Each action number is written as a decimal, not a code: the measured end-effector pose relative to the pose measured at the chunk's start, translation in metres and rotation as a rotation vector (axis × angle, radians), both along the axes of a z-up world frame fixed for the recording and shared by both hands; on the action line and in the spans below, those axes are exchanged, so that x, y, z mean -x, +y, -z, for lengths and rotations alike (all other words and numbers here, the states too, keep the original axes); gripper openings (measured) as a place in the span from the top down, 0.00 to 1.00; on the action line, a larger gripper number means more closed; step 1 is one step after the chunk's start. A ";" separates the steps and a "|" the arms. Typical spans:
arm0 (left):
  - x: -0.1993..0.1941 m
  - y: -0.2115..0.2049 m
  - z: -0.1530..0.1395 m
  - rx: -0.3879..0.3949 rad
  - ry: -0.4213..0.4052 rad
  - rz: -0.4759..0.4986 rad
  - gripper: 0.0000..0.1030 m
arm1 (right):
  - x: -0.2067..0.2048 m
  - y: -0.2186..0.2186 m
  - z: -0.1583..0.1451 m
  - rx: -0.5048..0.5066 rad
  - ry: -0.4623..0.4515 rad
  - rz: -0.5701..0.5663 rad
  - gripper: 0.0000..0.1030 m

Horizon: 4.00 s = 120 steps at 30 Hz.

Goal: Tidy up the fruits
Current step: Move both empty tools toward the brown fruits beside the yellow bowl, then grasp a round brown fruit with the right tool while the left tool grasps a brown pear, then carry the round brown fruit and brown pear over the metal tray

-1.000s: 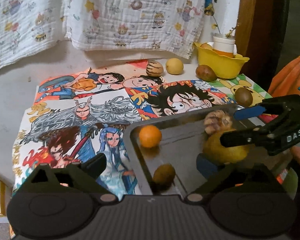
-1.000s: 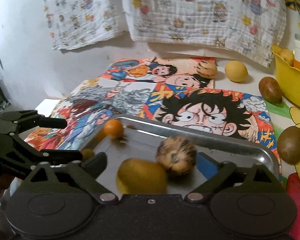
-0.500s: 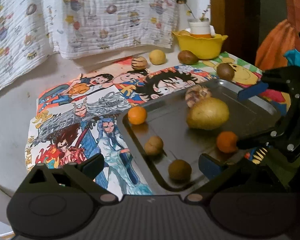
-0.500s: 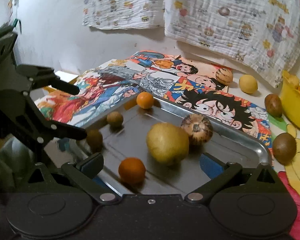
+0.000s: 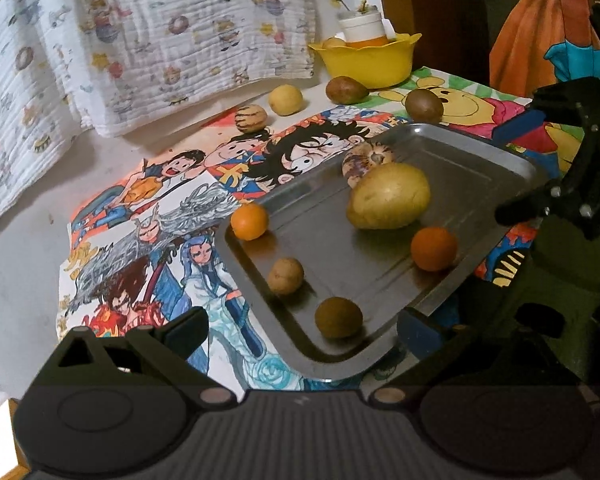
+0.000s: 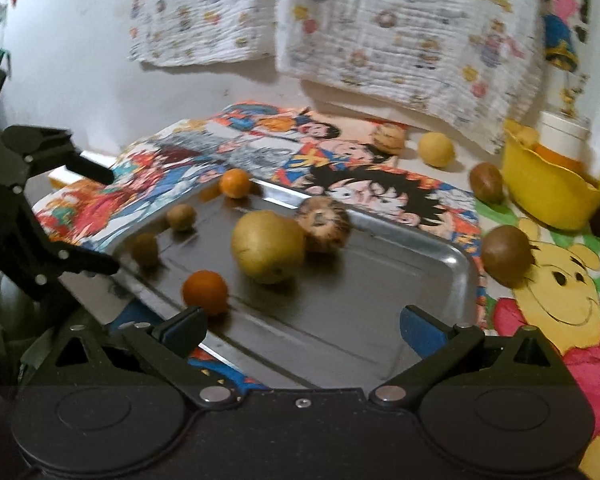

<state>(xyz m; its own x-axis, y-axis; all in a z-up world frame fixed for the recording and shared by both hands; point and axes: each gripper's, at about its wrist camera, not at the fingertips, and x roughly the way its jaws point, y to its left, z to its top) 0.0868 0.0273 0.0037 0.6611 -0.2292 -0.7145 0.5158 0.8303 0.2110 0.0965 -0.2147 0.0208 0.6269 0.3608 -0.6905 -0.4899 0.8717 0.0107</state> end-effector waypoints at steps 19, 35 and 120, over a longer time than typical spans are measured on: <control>-0.089 -0.069 -0.027 -0.019 0.054 0.098 0.01 | -0.046 -0.066 0.011 -0.060 -0.083 0.304 0.01; -0.209 -0.130 -0.017 -0.013 -0.044 0.150 0.01 | -0.132 -0.110 0.041 -0.171 0.014 0.563 0.01; -0.290 -0.206 0.018 0.319 0.076 0.129 0.22 | -0.168 -0.099 0.069 -0.055 -0.031 0.457 0.36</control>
<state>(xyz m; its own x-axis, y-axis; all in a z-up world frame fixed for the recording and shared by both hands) 0.3769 -0.1784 -0.0141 0.5599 -0.5270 -0.6394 0.6249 0.7753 -0.0917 0.2641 -0.3142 -0.0483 0.7503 0.0782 -0.6564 -0.0564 0.9969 0.0544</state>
